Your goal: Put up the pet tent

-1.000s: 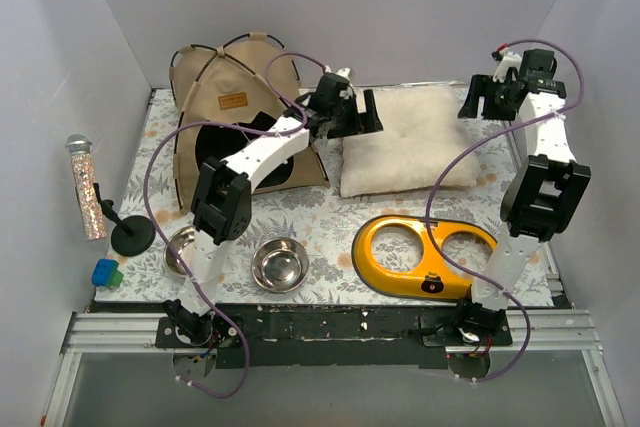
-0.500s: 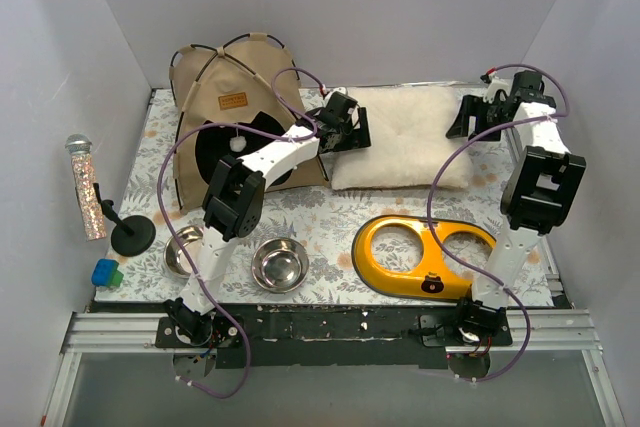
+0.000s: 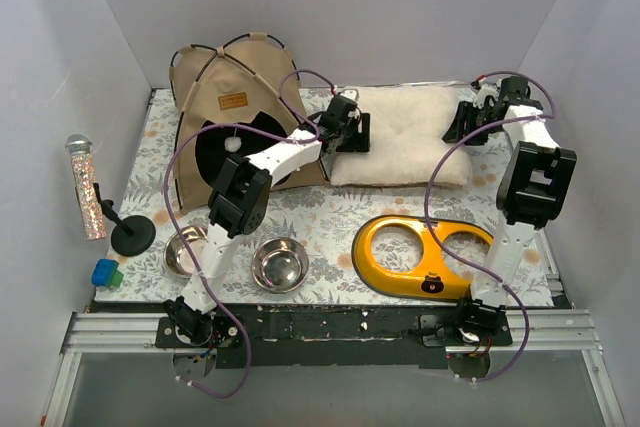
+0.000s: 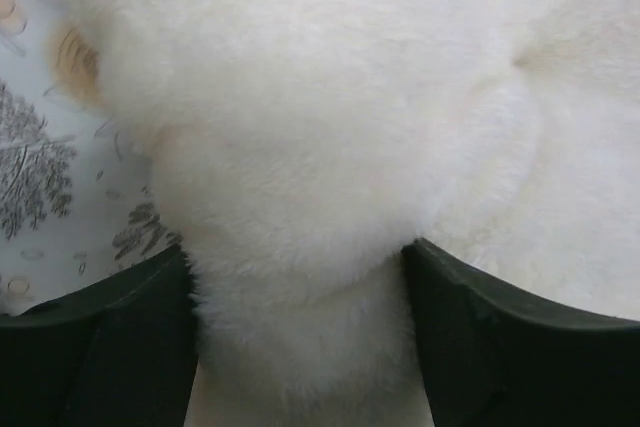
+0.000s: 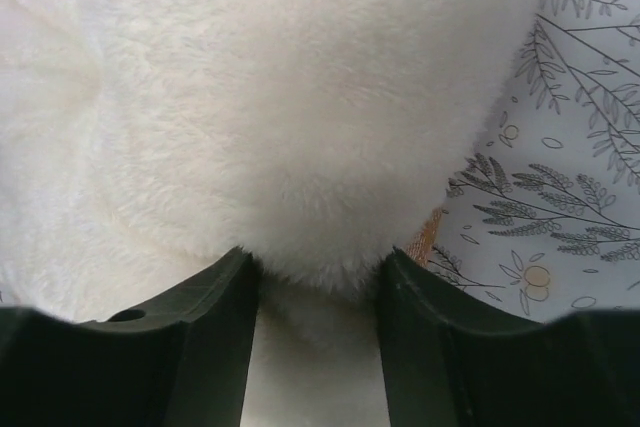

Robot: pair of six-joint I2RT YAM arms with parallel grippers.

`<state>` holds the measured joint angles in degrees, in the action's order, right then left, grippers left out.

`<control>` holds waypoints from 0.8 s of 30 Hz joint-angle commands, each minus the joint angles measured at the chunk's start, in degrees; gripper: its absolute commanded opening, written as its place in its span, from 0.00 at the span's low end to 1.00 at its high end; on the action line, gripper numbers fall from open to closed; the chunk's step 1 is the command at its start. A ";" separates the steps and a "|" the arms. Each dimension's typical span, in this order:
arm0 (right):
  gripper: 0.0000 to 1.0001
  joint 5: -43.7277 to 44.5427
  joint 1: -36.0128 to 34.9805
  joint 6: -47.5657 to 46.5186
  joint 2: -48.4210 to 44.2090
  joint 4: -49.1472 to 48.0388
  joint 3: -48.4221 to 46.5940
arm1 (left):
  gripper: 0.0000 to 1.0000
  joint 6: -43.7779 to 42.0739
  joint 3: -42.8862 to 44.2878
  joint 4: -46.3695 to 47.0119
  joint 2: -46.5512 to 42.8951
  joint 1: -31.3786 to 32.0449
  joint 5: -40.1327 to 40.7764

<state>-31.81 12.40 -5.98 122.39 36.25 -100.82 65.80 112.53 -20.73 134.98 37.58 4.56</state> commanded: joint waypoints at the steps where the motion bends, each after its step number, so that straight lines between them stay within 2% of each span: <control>1: 0.45 2.71 -3.78 2.46 -5.48 -4.52 2.11 | 0.56 -14.44 1.46 9.65 -2.26 0.82 -7.89; 4: 0.24 4.57 -6.59 2.73 -9.26 -4.17 2.82 | 0.29 -22.36 3.48 12.20 -3.14 3.19 -9.20; 6: 0.02 4.65 -8.88 2.81 -12.25 -4.69 3.25 | 0.07 -25.01 3.66 13.34 -4.54 4.16 -12.71; 7: 0.01 4.22 -9.50 3.68 -13.91 -5.22 3.43 | 0.00 -25.80 3.92 13.35 -5.16 4.43 -13.86; 10: 0.01 1.33 -10.73 5.53 -18.05 -5.75 3.43 | 0.00 -28.18 3.14 13.61 -9.45 5.39 -16.76; 13: 0.01 -2.19 -12.22 6.86 -21.83 -2.95 2.73 | 0.00 -32.04 0.25 13.26 -15.69 5.83 -23.43; 15: 0.01 -3.86 -15.82 6.16 -25.25 0.21 3.43 | 0.00 -33.89 -2.74 12.39 -21.57 6.54 -27.65; 17: 0.01 -5.79 -18.02 4.50 -30.07 3.90 5.62 | 0.00 -32.50 -7.39 11.07 -27.89 6.36 -32.92; 20: 0.01 -7.56 -20.22 3.17 -39.03 4.70 10.88 | 0.00 -32.67 -16.60 9.75 -40.18 6.01 -46.87; 22: 0.01 -7.30 -21.62 1.85 -44.93 6.37 13.53 | 0.00 -31.79 -24.16 10.88 -48.19 5.57 -51.56; 24: 0.01 -8.00 -23.38 0.71 -50.29 8.82 15.73 | 0.00 -29.34 -32.34 12.55 -55.23 4.61 -52.98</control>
<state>-32.18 -7.14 -3.36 81.38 38.54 -88.99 34.57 89.32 -16.14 95.66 41.82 -31.64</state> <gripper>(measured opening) 0.032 0.045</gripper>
